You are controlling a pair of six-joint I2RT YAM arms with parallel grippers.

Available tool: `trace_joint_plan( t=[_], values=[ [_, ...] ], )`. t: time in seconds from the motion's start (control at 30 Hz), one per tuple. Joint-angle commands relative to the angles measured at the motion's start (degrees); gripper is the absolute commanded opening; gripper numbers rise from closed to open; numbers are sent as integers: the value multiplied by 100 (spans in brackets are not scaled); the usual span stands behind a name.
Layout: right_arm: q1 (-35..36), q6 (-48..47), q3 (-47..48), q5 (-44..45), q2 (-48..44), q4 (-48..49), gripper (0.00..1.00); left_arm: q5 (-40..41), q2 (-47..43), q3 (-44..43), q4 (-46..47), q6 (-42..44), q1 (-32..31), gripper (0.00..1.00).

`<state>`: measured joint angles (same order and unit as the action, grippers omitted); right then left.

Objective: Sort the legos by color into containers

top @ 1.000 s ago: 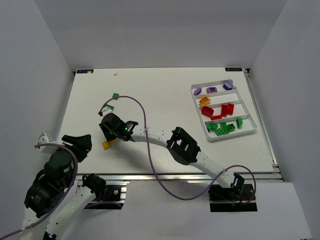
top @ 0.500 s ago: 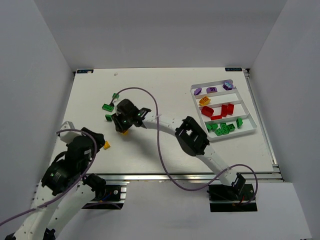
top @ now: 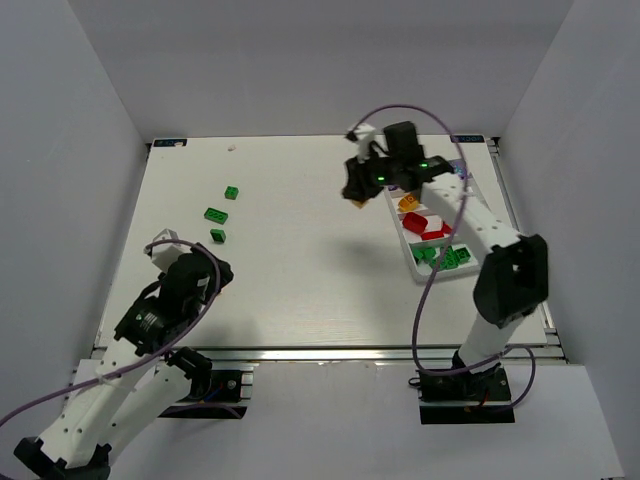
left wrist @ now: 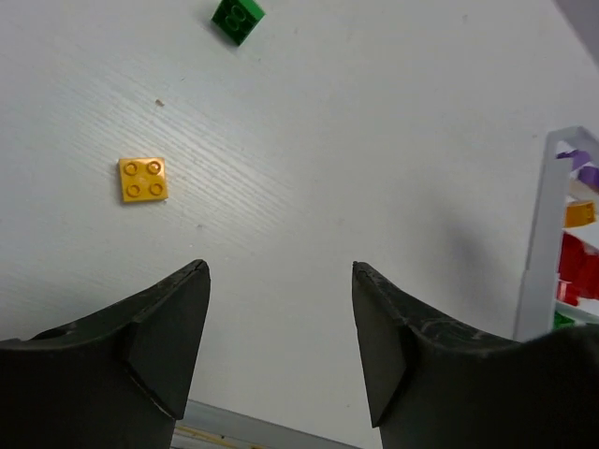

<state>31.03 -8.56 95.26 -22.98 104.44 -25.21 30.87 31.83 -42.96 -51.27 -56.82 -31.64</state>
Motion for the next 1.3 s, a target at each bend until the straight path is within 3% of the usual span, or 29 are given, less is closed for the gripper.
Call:
trace_joint_plan(
  t=[0.0, 0.13, 0.23, 0.33, 0.57, 0.63, 0.83, 1.27],
  values=[
    [-1008, -761, -911, 57, -608, -309, 0, -64, 436, 95, 82, 56, 9, 72],
    [-2702, -1007, -1414, -21, -961, -160, 0, -213, 780, 147, 388, 188, 17, 74],
    [-3398, -1139, -1204, -84, -645, -98, 0, -336, 1017, 200, 687, 276, 17, 77],
    [-3638, -1183, -713, -92, -67, 112, 0, -476, 1324, 174, 811, 381, 17, 79],
    [-3648, -1052, 88, 57, 901, 306, 0, -442, 1431, 33, 767, 356, 17, 81],
    [-3647, -1060, 325, 179, 1183, 368, 7, -433, 1335, 51, 715, 268, 17, 81],
    [-3648, -1095, 809, 154, 1693, 359, 15, -380, 939, 218, 513, 13, 17, 82],
    [-3612, -1016, 845, 92, 2080, 403, 46, -275, 991, 69, 161, -181, 17, 84]
  ],
)
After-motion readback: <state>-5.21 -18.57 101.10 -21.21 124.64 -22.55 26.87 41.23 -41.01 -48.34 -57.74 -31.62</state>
